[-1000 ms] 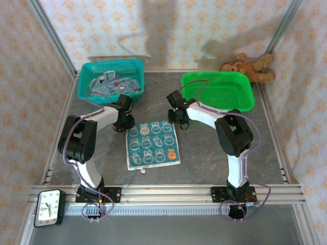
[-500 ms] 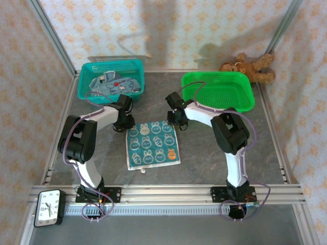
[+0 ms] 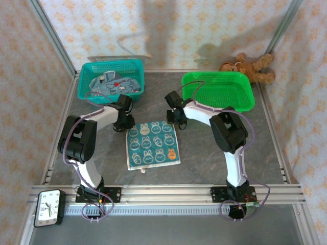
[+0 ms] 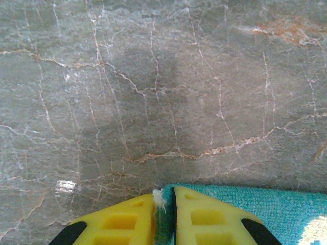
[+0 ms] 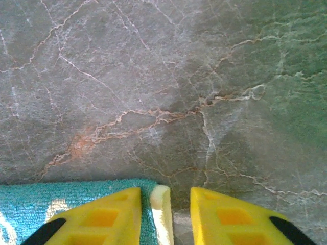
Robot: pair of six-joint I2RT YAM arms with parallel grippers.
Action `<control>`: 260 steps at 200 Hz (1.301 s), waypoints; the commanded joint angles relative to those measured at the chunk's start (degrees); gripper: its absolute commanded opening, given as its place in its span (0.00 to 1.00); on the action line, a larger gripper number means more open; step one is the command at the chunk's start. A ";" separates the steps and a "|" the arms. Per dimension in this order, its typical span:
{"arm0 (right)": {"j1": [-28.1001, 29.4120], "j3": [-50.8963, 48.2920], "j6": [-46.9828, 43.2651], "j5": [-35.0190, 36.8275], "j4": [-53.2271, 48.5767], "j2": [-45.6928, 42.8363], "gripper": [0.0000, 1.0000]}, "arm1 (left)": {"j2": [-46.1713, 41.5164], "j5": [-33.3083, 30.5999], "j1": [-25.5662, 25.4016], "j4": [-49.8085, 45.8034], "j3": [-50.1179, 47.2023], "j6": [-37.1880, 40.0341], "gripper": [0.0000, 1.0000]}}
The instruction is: Fold and stack the towels
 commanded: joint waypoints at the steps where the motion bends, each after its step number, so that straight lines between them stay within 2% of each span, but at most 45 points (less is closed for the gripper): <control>1: 0.16 0.26 -0.38 -0.20 0.41 2.98 0.21 | 1.73 0.33 0.46 -0.26 -0.75 0.25 0.16; 35: 0.21 -0.14 -0.64 -0.74 0.52 2.01 0.00 | 1.65 0.92 0.46 -0.29 -0.85 0.25 0.12; 61: 0.17 -0.11 -1.00 0.18 0.48 -0.39 0.00 | 0.45 0.84 0.43 -0.73 -0.79 0.25 0.00; 129: -1.68 0.83 -4.32 3.89 -0.37 -6.28 0.00 | -4.70 -2.94 0.48 -4.85 2.96 2.69 0.00; 162: -2.13 -0.35 -5.73 4.51 0.18 -9.34 0.00 | -7.45 -2.13 0.43 -4.67 3.02 3.18 0.00; 225: -2.13 -7.10 -5.12 1.49 4.45 -15.32 0.00 | -16.32 -1.49 -1.28 -0.02 -3.88 2.76 0.00; 260: -1.48 -12.40 -4.71 0.16 6.45 -19.85 0.00 | -22.31 -5.04 -4.98 1.05 -8.44 1.59 0.00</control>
